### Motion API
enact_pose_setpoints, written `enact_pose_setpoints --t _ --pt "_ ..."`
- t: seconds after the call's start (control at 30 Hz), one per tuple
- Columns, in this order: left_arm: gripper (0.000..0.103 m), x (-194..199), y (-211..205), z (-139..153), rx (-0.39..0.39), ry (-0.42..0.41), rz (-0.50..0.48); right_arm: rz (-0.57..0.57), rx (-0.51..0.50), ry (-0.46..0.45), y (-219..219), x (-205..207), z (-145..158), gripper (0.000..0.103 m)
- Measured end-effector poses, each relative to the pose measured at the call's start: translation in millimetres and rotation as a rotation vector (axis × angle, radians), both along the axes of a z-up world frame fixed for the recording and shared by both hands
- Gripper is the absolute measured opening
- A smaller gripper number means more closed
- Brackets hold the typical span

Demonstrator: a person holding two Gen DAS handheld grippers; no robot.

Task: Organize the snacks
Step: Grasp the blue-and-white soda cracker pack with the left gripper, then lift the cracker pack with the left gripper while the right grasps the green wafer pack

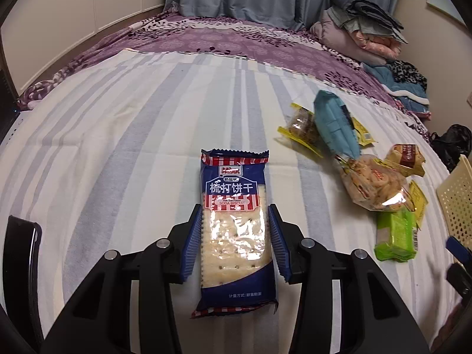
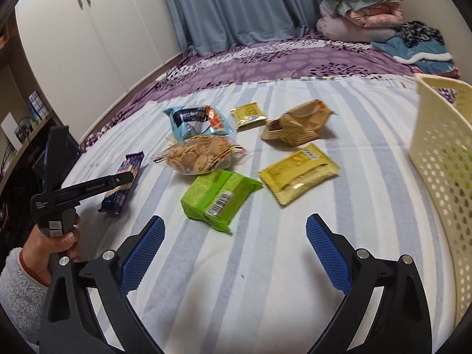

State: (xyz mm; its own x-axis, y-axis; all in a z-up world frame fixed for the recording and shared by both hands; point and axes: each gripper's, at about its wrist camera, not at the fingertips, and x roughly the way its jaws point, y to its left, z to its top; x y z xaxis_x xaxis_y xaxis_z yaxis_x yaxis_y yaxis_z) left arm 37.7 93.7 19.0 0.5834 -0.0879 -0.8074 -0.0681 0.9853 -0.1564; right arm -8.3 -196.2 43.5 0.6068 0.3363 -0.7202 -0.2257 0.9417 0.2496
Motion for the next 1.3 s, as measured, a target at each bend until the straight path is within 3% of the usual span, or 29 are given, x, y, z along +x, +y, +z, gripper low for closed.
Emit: enact_pose_setpoints --t 0.37,0.43,0.53,0.9,1.0,1.2,1.27,1.3 --pt "0.044 -5.4 0.1 12.7 -0.044 -0.034 -0.029 0.032 -0.110 0.073 48.8 49.5 -28.9 0.094" --pt "0.044 -5.7 -0.5 13.1 -0.052 -0.036 -0.032 0.023 -0.141 0.086 51.8 53.4 -32.6 0.082" --pt "0.044 -6.5 -2.3 11.7 -0.059 -0.035 -0.034 0.025 -0.147 0.078 52.9 53.8 -30.8 0.074" --pt "0.049 -0.8 -9.9 -1.4 -0.049 0.018 -0.047 0.034 -0.157 0.060 39.8 31.4 -23.6 0.060" --pt "0.060 1.3 -11.7 -5.4 -0.042 0.043 -0.054 0.021 -0.146 0.063 31.7 28.2 -23.4 0.060" --pt "0.061 0.2 -17.7 -8.2 0.006 0.048 -0.077 0.015 -0.118 0.067 28.5 32.1 -22.9 0.061" --pt "0.057 -0.5 -18.7 -8.1 0.025 0.045 -0.080 0.014 -0.101 0.070 27.9 35.9 -22.1 0.064" --pt "0.047 -1.2 -18.4 -7.6 0.036 0.043 -0.074 0.016 -0.094 0.070 28.5 37.7 -21.7 0.069"
